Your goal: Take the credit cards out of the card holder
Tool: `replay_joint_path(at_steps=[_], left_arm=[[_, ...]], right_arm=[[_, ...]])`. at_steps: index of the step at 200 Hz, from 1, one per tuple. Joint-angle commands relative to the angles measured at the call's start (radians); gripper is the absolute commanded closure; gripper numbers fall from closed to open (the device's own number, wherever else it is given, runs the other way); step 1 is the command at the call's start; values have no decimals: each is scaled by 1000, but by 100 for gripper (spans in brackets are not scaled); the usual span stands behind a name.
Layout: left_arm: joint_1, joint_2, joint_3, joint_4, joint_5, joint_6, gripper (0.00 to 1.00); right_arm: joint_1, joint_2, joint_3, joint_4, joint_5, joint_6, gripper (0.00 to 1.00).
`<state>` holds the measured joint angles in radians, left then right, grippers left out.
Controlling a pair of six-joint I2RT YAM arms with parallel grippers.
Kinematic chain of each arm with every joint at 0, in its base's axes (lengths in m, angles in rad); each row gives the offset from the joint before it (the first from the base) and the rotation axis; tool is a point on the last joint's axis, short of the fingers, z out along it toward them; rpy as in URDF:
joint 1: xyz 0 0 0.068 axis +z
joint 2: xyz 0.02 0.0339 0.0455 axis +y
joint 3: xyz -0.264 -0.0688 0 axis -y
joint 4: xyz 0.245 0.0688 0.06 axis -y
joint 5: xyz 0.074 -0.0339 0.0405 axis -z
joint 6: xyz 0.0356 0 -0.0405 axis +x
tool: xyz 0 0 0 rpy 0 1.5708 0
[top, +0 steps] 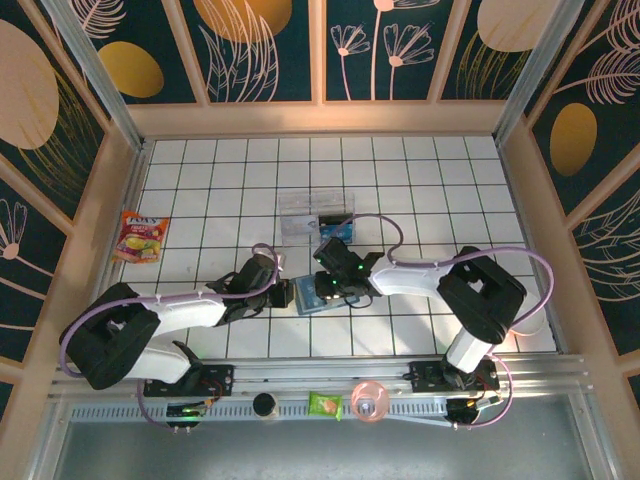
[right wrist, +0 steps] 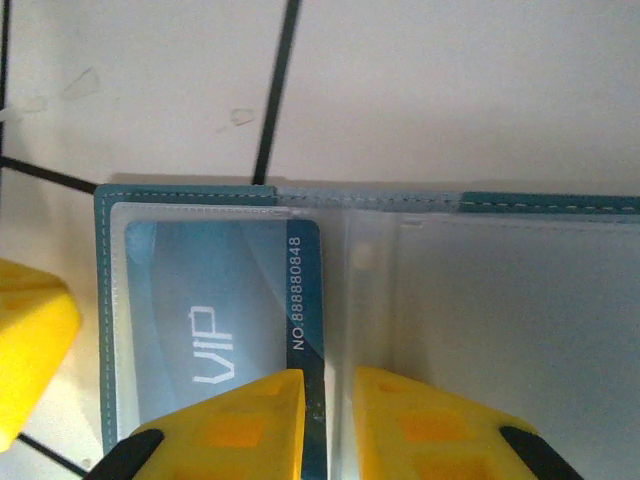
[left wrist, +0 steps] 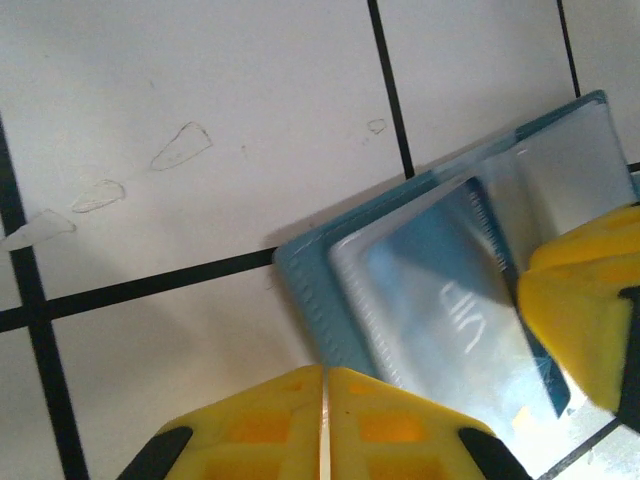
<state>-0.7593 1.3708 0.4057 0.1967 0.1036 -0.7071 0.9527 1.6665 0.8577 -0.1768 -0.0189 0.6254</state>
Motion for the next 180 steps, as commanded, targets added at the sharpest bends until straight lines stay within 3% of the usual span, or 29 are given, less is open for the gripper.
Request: replay_joint_path(at_steps=[1,37,67,111,180], left_arm=[[-2,-41,14,-54,-11,21,89],[-2,-87,60,-93,7,48,82],[-26,-54,102,-43,36,49,81],[-77,88,172,19,48,52,100],[-77,143,127,0,5,36,100]], right_arm=[[4,-44,-4,-70,91,21,78],[-26,-112,-25,-32,41,-12,74],[-91,-147,-61,34,-141,-42,74],[-137,-143,-91,78,-261,-44,76],[-152,-116,-109,120,-330,-35,75]])
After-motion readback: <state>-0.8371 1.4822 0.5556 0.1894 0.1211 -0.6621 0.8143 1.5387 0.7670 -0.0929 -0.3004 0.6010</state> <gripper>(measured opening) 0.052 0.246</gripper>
